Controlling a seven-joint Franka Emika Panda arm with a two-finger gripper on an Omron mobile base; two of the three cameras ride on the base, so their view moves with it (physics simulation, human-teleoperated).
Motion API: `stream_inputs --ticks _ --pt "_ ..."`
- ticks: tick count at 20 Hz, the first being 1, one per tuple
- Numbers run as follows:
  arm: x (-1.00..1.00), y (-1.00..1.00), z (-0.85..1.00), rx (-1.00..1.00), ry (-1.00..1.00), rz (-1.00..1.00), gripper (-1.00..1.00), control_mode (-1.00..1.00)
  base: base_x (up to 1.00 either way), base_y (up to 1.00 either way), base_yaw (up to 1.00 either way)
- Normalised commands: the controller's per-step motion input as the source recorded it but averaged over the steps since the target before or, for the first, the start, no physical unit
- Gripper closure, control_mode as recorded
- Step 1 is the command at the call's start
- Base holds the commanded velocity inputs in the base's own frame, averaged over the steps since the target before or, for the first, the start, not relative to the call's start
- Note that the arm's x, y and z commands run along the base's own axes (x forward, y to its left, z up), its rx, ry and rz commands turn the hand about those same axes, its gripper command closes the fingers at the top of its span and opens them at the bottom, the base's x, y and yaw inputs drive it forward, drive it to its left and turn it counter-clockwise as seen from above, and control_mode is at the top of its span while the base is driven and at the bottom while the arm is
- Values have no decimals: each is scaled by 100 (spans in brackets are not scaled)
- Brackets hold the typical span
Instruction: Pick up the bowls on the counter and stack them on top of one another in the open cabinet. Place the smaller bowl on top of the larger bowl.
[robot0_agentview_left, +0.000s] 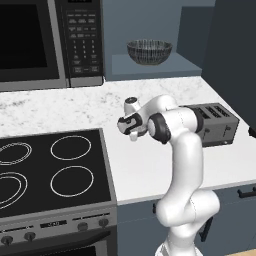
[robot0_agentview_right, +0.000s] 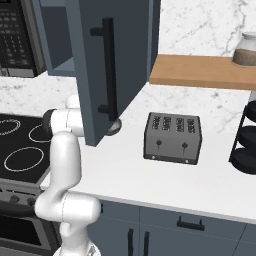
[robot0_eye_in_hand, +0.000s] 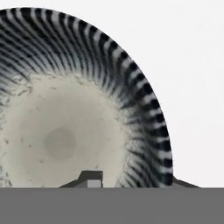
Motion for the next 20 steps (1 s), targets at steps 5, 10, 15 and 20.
stream_inputs --ticks 5,10,15,20 --pt "-16 0 -8 0 -2 0 100 -100 0 0 0" --pt "-94 4 21 0 -15 0 100 -100 0 0 0" --pt "-100 15 50 0 -13 0 100 -100 0 0 0" --pt "-99 9 88 0 -10 0 100 -100 0 0 0"
